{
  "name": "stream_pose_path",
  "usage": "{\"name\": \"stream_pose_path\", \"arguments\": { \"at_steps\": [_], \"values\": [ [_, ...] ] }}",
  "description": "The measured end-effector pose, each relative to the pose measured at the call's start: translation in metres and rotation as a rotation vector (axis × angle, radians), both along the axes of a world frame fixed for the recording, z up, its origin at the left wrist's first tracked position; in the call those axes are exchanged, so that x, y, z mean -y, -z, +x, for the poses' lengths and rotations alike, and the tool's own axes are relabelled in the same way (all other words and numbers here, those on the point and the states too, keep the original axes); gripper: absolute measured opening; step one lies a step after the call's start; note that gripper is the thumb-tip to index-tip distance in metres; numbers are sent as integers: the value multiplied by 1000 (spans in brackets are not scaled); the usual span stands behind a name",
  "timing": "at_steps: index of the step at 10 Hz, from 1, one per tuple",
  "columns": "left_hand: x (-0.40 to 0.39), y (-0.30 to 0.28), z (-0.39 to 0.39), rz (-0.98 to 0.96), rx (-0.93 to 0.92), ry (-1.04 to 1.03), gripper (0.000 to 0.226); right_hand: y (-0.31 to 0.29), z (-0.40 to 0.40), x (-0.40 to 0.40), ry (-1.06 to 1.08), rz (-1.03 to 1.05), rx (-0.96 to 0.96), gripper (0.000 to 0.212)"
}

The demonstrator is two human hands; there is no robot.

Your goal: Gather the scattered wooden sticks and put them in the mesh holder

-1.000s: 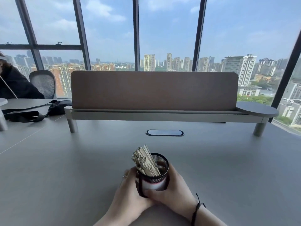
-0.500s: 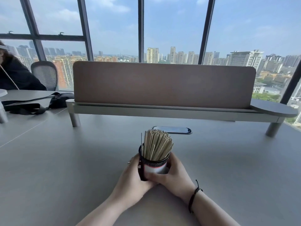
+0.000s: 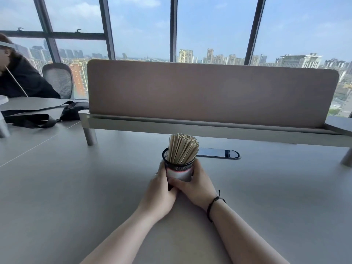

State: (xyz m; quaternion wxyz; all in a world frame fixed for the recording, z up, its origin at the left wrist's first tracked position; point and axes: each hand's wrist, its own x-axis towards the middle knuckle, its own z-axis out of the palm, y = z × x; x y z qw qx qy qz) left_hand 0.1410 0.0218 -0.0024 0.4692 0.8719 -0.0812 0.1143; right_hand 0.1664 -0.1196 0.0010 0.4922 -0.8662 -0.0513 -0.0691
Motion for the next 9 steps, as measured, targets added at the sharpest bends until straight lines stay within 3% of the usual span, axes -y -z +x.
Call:
{"name": "stream_pose_path", "arguments": {
  "at_steps": [4, 7, 8, 9],
  "values": [
    [-6, 6, 88, 145, -54, -101, 70, 3, 85, -12, 30, 33, 19, 80],
    [-6, 9, 103, 154, -36, -110, 70, 2, 99, -11, 15, 23, -13, 84],
    [-6, 8, 103, 165, -44, -120, 70, -4, 90, -12, 40, -24, -17, 93],
    [-7, 5, 100, 162, -40, -149, 79, -7, 77, -13, 60, -50, -4, 117]
  ]
}}
